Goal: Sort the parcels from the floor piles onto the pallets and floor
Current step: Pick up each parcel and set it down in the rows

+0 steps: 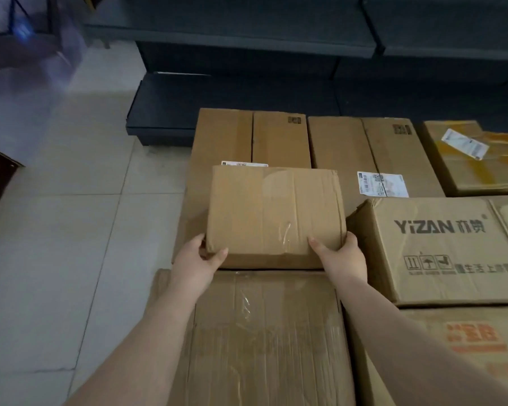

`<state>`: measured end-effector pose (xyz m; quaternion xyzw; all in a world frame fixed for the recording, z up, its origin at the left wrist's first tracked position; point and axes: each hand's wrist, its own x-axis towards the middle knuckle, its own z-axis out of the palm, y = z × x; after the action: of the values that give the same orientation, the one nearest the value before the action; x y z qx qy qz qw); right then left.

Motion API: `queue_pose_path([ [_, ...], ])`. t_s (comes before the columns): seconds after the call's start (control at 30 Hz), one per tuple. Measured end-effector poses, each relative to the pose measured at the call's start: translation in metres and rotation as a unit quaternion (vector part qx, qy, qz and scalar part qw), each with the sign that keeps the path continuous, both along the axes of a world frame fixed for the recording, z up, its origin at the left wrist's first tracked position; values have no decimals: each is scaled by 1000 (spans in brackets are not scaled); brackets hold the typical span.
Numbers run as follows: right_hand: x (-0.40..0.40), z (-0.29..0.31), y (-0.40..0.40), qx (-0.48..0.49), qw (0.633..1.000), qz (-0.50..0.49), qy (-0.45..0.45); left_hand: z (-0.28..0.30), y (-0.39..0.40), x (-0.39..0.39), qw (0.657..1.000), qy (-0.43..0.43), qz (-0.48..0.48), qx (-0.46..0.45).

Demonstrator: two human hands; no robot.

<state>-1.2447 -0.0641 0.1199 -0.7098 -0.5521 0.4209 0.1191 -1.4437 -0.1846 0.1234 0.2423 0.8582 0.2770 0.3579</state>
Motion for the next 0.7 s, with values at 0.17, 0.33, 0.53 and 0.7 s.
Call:
queue_pose_path([
  [0.17, 6, -3, -4, -8, 999, 9, -32, 0, -4, 8, 1000, -3, 14, 12],
  [0.33, 15, 32, -35, -26, 998, 37, -33, 29, -33, 21, 999, 20, -12, -25],
  [0.53, 83, 121, -149, -72, 993, 66, -72, 108, -133, 63, 993, -16, 32, -111],
  [0.7, 155, 205, -246, -91, 987, 73, -110, 177, -201, 110, 991, -45, -31, -124],
])
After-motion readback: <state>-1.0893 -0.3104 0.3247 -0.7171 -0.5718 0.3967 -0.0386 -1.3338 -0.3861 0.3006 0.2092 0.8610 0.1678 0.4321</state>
